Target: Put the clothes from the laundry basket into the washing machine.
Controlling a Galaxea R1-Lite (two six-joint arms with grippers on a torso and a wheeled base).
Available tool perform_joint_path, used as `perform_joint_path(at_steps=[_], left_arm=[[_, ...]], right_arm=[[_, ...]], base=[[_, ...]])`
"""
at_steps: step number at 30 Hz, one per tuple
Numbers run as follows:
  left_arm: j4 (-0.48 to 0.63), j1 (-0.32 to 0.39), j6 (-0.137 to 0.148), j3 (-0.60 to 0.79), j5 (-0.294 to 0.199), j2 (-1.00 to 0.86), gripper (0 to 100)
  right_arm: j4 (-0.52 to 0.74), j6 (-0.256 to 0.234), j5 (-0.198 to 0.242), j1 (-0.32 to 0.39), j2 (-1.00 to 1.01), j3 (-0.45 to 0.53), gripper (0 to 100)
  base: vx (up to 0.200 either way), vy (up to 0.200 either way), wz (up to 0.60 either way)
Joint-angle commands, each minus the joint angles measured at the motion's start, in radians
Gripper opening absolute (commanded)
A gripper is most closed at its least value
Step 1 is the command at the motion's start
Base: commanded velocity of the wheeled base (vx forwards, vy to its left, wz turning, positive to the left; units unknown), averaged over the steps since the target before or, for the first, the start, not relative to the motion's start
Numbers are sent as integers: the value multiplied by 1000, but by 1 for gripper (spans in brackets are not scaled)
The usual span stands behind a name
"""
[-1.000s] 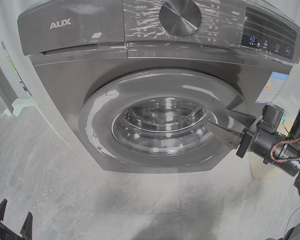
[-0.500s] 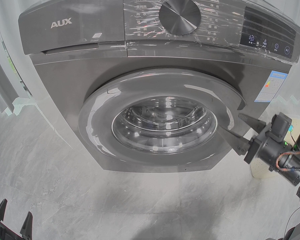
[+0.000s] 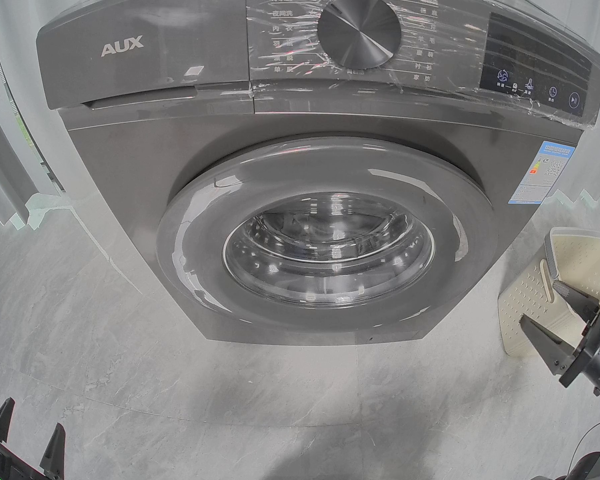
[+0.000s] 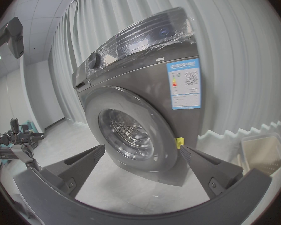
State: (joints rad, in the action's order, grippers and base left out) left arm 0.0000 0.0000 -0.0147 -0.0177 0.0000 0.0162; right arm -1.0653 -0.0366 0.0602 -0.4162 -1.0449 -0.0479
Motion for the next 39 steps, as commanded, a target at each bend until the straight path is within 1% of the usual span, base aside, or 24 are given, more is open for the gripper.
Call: perform_joint_path(at_steps=[1,3,4,5,7,8,9,10,13,15,17,19,20,21,22,24,25,31,34,38,39], left_arm=[[0,0,-2,16,-3,-12,100],[0,0,-2,16,-2,-12,100],[0,0,-2,16,-2,-12,100],[0,0,-2,16,-3,-12,100],[0,0,-2,16,-3,-12,100],[0,0,-2,16,-3,-12,100],[0,0,-2,16,-3,-12,100],[0,0,-2,16,-3,-12,100],[0,0,-2,16,-3,-12,100],[0,0,-1,16,-3,-12,100],[0,0,-2,16,-3,-12,100],[0,0,-2,16,-3,-12,100],[0,0,-2,16,-3,-12,100],[0,0,-2,16,-3,-12,100],[0,0,-2,16,-3,-12,100],[0,0,-2,16,-3,-12,100],[0,0,-2,16,-3,-12,100],[0,0,-2,16,-3,-12,100],[0,0,-4,16,-3,-12,100],[0,0,-2,16,-3,-12,100],[0,0,-2,16,-3,-12,100]], right_arm=[[240,20,9,174,344,46,100],[320,18,10,203,425,46,100],[320,18,10,203,425,46,100],[390,15,9,221,500,46,100],[390,15,9,221,500,46,100],[476,15,10,269,606,46,100],[476,15,10,269,606,46,100],[496,17,12,309,663,46,100],[522,14,21,332,715,46,100],[573,11,21,341,760,48,100],[662,12,21,358,822,48,100],[685,14,21,366,842,48,100],[771,21,23,398,918,48,100],[771,21,23,398,918,48,100],[835,21,24,415,976,48,100],[860,23,24,416,1000,48,100],[924,26,23,416,1045,48,100],[950,21,13,416,1045,48,100],[995,12,-31,416,1045,48,100],[995,-9,-72,416,1045,48,100],[995,-9,-72,416,1045,48,100]], base=[[0,0,0],[0,0,0],[0,0,0],[0,0,0],[0,0,0],[0,0,0],[0,0,0],[0,0,0],[0,0,0],[0,0,0],[0,0,0],[0,0,0],[0,0,0],[0,0,0],[0,0,0],[0,0,0],[0,0,0],[0,0,0],[0,0,0],[0,0,0],[0,0,0]])
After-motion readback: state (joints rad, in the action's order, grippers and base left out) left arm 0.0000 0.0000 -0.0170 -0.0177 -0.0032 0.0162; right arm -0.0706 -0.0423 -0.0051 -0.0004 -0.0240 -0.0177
